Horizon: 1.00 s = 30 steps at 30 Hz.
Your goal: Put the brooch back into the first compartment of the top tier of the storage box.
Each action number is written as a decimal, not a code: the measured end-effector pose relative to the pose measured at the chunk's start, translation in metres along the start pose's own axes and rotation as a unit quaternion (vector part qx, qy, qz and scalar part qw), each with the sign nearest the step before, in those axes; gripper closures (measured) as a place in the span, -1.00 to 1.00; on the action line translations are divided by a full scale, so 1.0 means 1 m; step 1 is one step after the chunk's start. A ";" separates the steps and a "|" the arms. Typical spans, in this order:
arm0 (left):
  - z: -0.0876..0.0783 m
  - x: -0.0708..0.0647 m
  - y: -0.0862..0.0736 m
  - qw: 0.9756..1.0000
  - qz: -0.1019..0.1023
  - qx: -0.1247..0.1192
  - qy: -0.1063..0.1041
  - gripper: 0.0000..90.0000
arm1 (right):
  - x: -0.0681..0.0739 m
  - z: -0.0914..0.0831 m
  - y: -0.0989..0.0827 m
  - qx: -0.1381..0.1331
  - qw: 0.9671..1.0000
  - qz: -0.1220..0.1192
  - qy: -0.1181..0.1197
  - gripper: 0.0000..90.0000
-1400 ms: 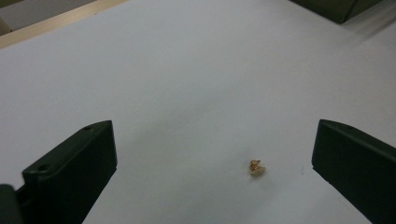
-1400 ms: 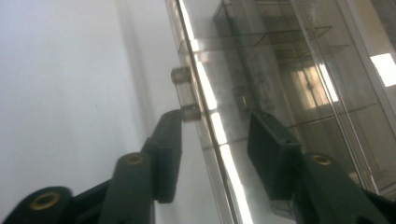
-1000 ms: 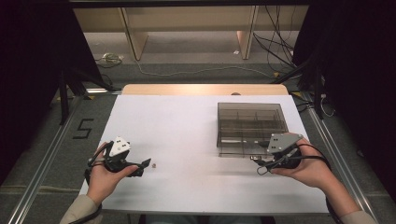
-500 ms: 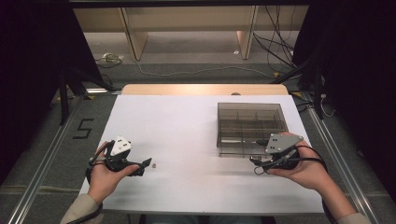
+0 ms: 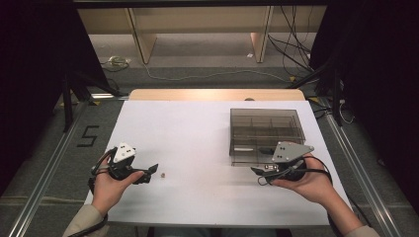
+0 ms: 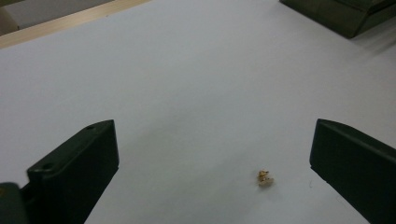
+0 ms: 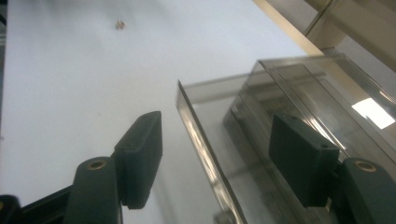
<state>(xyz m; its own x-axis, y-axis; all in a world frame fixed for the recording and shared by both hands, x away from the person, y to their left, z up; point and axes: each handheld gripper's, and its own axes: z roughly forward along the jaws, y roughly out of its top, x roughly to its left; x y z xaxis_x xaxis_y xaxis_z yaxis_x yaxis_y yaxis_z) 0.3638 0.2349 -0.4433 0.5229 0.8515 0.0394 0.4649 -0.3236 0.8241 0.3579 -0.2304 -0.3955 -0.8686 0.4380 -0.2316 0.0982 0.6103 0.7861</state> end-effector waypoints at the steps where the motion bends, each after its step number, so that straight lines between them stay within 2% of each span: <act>1: 0.000 0.000 0.000 1.000 -0.004 -0.002 0.002 -0.96 | 0.002 0.002 0.002 -0.006 1.000 0.003 0.003 -0.19; 4: 0.001 0.002 0.000 1.000 -0.003 0.003 0.011 -0.93 | 0.007 0.011 0.007 -0.022 1.000 0.008 0.013 -0.19; 7: 0.002 0.001 0.001 1.000 -0.007 0.005 0.021 -0.92 | 0.014 0.021 0.010 -0.026 0.999 0.011 0.023 -0.18; 11: 0.002 0.004 0.001 0.999 -0.023 0.006 0.048 -0.88 | 0.024 0.035 0.015 -0.026 0.999 0.009 0.034 -0.18; 15: 0.003 0.006 0.000 0.998 -0.034 0.009 0.061 -0.86 | 0.031 0.048 0.023 -0.029 0.999 0.004 0.044 -0.18; 21: 0.005 0.009 0.000 0.996 -0.048 0.011 0.068 -0.86 | 0.042 0.069 0.035 -0.028 0.998 -0.003 0.058 -0.18; 30: 0.007 0.013 -0.001 0.996 -0.051 0.016 0.075 -0.86 | 0.053 0.093 0.047 -0.029 0.997 -0.003 0.076 -0.18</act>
<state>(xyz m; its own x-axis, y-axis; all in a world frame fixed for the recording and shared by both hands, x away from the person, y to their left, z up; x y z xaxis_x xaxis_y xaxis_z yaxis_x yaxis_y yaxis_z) 0.3750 0.2430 -0.4473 0.3595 0.9322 0.0428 0.5332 -0.2428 0.8104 0.3618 -0.1171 -0.4239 -0.9328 0.3272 -0.1511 0.0683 0.5721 0.8173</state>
